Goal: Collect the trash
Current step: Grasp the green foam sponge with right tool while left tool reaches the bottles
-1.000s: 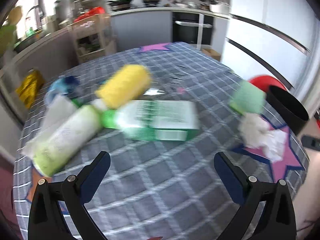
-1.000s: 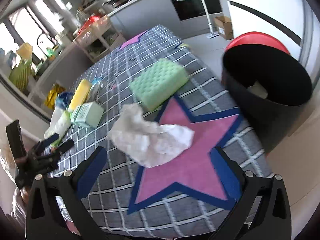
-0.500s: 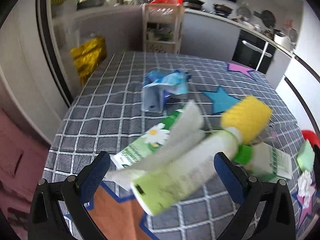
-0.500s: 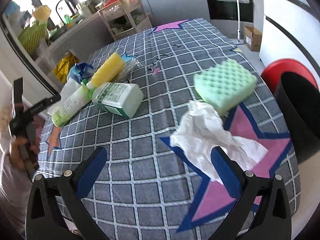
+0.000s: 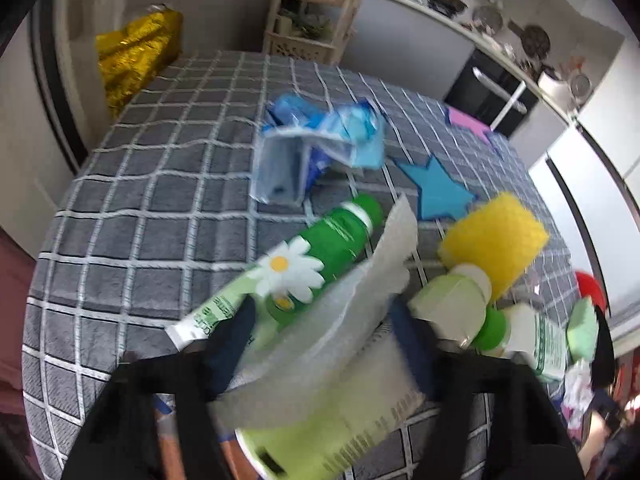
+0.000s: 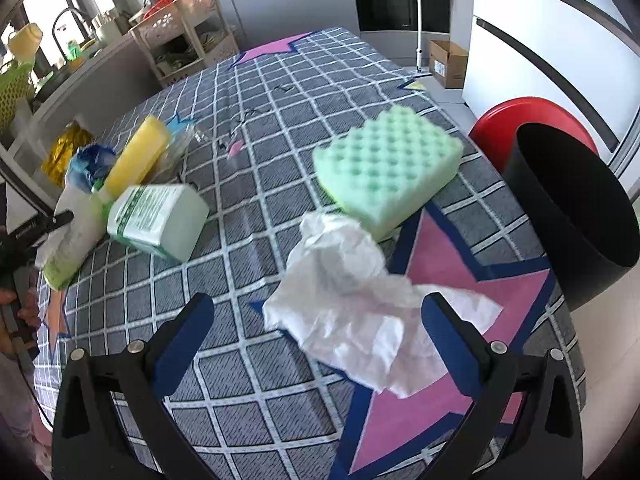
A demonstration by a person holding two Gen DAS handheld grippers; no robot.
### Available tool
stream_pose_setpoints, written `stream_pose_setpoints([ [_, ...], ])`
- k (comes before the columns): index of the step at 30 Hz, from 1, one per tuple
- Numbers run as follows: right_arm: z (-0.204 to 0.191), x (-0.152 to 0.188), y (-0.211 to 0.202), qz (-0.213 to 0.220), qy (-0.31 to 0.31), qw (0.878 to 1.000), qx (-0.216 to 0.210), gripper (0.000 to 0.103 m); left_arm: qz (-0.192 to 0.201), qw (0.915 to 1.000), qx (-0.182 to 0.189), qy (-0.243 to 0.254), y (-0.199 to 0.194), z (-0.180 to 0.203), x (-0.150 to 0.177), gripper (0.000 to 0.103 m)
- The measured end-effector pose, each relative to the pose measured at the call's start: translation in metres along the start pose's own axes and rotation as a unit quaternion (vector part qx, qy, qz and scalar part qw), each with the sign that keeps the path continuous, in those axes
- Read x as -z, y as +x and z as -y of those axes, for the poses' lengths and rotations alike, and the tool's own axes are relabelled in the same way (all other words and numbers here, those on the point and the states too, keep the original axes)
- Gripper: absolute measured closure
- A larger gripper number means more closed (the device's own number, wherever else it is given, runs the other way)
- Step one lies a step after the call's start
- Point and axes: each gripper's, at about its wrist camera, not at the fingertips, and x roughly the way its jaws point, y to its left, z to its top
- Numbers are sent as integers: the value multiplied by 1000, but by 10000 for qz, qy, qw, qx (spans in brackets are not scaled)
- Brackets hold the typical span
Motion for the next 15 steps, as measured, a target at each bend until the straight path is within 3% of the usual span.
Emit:
stream_pose_setpoints([
  [5, 13, -20, 4, 3, 276, 9996, 40, 0, -263, 9988, 185, 378, 7, 14, 20, 0],
  [11, 26, -40, 22, -104, 640, 9978, 148, 0, 4, 9951, 270, 950, -20, 38, 56, 1],
  [15, 36, -51, 35, -128, 1040, 9942, 249, 0, 190, 9942, 247, 1028, -37, 43, 70, 1],
])
